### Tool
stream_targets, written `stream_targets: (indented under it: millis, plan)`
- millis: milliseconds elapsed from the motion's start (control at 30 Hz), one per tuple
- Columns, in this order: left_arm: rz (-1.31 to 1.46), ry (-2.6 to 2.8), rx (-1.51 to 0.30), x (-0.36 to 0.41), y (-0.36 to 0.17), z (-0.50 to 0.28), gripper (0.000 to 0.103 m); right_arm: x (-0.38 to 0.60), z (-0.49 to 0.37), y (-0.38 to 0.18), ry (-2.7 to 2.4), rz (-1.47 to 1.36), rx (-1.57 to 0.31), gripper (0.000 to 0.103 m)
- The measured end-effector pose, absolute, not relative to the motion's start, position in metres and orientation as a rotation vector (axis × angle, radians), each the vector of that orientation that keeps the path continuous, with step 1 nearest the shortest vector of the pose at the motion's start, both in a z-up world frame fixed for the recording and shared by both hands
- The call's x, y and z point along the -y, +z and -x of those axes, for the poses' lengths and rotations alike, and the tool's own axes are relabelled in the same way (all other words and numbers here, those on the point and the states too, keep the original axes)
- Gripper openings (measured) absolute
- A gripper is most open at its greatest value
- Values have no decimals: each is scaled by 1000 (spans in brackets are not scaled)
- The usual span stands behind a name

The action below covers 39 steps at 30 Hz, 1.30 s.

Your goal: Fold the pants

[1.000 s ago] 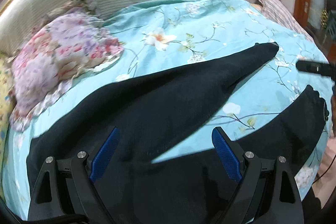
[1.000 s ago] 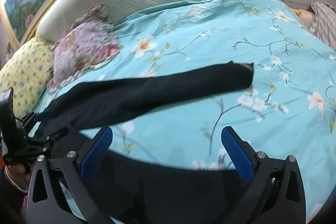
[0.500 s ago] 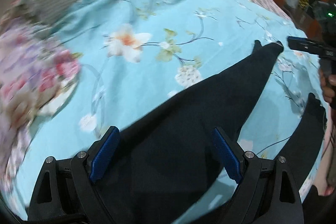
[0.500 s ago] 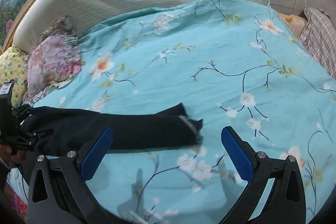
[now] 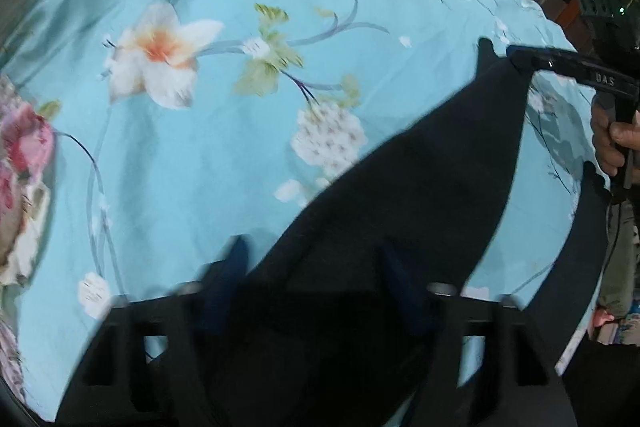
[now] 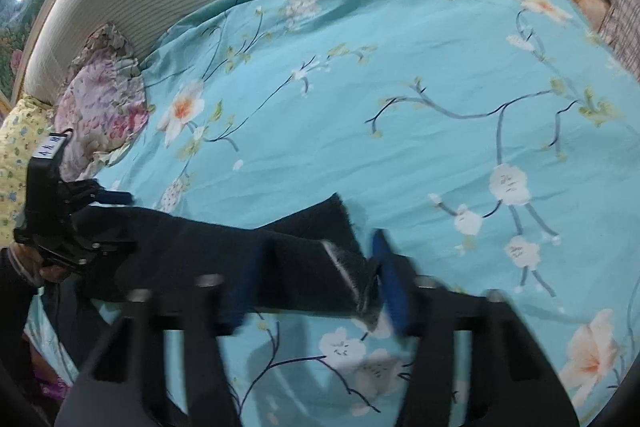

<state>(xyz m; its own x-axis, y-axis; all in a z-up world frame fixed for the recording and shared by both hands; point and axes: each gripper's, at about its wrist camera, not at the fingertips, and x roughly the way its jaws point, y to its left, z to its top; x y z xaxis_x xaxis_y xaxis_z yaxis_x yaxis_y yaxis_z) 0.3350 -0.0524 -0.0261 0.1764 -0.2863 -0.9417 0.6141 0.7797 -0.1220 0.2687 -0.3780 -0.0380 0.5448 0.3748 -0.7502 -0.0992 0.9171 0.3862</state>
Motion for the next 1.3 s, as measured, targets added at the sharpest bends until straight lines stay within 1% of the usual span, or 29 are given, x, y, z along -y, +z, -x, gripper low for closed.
stream_targets:
  millis: [33,67,100,167,200,400,633,1033,1300]
  plan:
    - [-312,-650,-1244,52,-26,-332,34,378,-267,-37,287,-311,-953,34]
    - [-309,-649,-1239,52,-24,-329,19,378,-265,-36,285,-300,-943,19]
    - [-308,-649,-1227,52,-21,-326,10,379,-263,-34,287,-298,-937,14]
    - [-288,-659,-1194,49,-11,-315,7,383,-258,-30,297,-316,-926,10]
    - [-278,-666,-1173,48,-4,-308,6,383,-255,-27,300,-314,-918,10]
    - [-269,-694,-1101,40,28,-256,5,378,-227,-7,315,-250,-875,8]
    - [-238,-715,-1054,38,38,-196,4,379,-192,13,350,-225,-845,8]
    - [-197,-733,-1023,34,38,-116,4,378,-100,11,382,-167,-855,8]
    - [-194,-734,-1056,31,18,-85,5,370,-64,-9,386,-119,-905,8]
